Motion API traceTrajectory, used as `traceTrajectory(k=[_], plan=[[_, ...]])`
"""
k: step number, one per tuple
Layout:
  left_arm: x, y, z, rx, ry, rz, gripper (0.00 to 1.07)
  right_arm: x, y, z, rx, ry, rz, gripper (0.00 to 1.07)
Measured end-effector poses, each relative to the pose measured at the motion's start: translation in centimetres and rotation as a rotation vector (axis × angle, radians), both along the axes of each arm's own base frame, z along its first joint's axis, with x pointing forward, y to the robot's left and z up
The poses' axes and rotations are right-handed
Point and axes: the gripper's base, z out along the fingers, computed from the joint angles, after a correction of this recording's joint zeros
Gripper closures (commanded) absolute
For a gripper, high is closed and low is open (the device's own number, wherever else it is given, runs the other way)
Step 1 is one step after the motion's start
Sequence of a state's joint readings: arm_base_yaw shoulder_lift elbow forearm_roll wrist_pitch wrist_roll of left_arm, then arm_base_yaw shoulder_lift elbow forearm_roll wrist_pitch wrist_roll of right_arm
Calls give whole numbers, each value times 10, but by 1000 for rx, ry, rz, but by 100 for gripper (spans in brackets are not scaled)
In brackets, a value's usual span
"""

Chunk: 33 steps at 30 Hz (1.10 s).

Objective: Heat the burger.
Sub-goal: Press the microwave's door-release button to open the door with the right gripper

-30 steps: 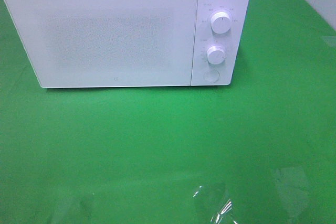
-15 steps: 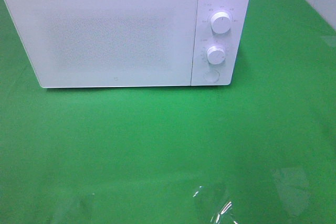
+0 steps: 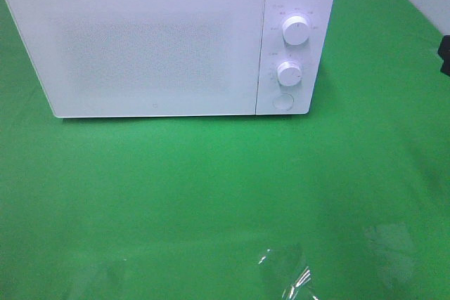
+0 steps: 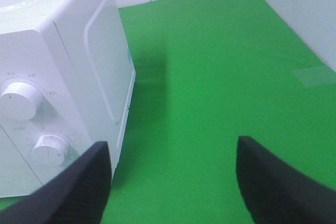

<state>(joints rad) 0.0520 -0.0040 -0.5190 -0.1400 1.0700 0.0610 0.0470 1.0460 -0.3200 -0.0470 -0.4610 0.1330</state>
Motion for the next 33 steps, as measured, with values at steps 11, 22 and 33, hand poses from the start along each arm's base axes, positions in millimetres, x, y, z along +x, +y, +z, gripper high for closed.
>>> traceTrajectory(k=[11,22,33], plan=[[0,0,0,0,0,0,10,16,5,-33,51,-17,-14,41],[0,0,0,0,0,0,10,14,58,-73,-70,3,72,41],[0,0,0,0,0,0,10,4,104,-96,-136,13,85,41]])
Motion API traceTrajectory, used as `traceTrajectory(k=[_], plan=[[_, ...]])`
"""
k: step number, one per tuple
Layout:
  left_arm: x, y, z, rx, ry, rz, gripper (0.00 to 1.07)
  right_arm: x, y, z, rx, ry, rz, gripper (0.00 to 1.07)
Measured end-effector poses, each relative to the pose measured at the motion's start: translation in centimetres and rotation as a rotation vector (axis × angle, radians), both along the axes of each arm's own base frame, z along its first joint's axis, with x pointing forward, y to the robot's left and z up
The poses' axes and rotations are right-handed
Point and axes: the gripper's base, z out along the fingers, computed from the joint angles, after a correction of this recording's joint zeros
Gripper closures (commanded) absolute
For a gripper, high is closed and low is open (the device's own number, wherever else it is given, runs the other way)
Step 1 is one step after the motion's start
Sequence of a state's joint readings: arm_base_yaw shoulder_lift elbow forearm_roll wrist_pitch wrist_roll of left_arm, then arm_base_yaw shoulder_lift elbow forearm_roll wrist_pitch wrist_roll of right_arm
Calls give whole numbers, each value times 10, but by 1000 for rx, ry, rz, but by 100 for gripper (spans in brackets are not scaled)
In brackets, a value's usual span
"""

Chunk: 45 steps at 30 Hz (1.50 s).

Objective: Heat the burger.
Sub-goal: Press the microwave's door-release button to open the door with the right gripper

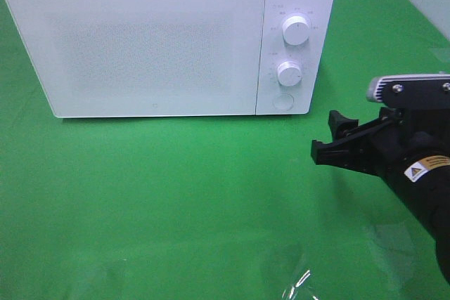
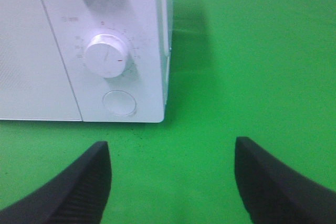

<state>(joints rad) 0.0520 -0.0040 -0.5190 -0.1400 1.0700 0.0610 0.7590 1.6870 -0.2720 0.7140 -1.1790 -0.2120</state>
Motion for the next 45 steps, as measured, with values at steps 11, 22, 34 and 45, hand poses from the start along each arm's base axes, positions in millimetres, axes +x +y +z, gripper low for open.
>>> traceTrajectory(k=[11,22,34,45], plan=[[0,0,0,0,0,0,10,8,38,-4,-6,-14,82,41],[0,0,0,0,0,0,10,13,45,-7,93,7,53,53],[0,0,0,0,0,0,10,14,47,-6,736,108,-150,81],[0,0,0,0,0,0,10,13,47,-9,1367,232,-375,102]])
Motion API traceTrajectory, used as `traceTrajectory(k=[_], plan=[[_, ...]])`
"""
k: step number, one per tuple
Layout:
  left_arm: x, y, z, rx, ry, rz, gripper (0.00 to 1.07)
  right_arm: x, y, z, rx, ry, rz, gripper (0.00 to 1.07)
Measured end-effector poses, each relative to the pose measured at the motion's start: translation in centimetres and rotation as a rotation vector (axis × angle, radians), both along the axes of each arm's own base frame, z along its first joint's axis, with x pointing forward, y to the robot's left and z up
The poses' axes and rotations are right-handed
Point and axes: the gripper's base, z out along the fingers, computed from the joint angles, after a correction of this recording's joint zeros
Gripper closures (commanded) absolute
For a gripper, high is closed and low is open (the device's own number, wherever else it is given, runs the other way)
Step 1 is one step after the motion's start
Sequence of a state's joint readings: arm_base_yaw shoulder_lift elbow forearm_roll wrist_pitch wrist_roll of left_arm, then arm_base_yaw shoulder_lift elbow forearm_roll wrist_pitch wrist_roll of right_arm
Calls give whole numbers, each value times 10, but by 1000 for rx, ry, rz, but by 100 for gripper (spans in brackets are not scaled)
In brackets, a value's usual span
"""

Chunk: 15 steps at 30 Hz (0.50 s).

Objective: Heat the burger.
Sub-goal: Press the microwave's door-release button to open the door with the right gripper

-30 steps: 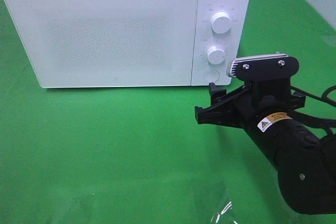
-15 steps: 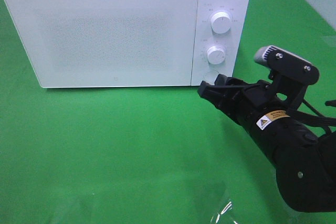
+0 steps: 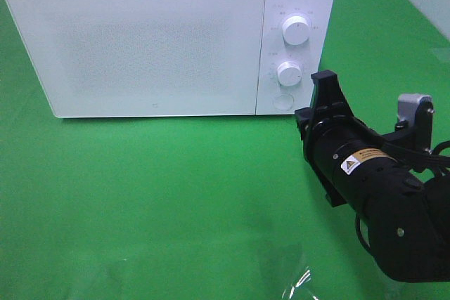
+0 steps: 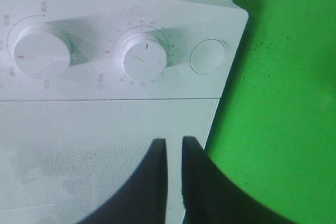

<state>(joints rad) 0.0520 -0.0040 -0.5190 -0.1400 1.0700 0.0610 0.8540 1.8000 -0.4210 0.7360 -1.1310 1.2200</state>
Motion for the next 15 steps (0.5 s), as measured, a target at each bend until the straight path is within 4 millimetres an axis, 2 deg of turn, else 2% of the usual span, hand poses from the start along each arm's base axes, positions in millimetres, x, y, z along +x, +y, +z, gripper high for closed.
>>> traceTrajectory(k=[2,15], plan=[[0,0,0,0,0,0,10,-1,1,-3,103,56,-30,107],[0,0,0,0,0,0,10,0,5,-4,153,105,-28,107]])
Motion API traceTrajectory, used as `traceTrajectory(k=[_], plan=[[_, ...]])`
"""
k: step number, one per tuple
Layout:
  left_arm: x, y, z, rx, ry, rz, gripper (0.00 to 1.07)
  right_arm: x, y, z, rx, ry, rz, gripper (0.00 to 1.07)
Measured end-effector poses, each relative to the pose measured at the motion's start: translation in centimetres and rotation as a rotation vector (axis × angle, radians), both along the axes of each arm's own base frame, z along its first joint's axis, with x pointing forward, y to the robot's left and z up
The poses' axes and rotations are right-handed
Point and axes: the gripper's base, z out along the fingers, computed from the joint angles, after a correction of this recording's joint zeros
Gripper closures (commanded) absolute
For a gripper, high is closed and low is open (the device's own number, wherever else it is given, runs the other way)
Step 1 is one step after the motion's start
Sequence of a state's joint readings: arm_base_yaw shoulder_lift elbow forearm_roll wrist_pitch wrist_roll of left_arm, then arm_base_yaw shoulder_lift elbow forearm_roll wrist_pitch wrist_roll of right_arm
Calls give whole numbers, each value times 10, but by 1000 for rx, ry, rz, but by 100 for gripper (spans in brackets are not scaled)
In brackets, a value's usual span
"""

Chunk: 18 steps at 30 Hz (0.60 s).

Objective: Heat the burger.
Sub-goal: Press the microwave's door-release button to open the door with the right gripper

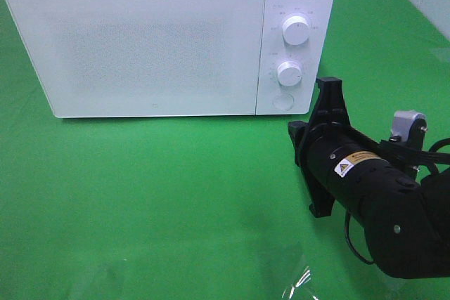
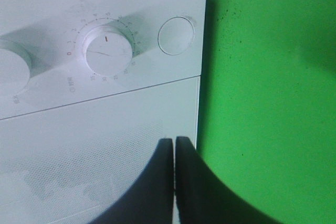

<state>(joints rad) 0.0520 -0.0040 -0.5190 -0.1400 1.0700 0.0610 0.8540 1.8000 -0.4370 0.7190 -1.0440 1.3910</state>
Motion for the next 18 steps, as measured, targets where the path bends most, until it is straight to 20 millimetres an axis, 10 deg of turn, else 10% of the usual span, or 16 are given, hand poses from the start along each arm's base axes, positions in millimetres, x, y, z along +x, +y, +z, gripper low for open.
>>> traceTrajectory(k=[18], plan=[[0,0,0,0,0,0,10,61,1,-13,7,41,-51,107]])
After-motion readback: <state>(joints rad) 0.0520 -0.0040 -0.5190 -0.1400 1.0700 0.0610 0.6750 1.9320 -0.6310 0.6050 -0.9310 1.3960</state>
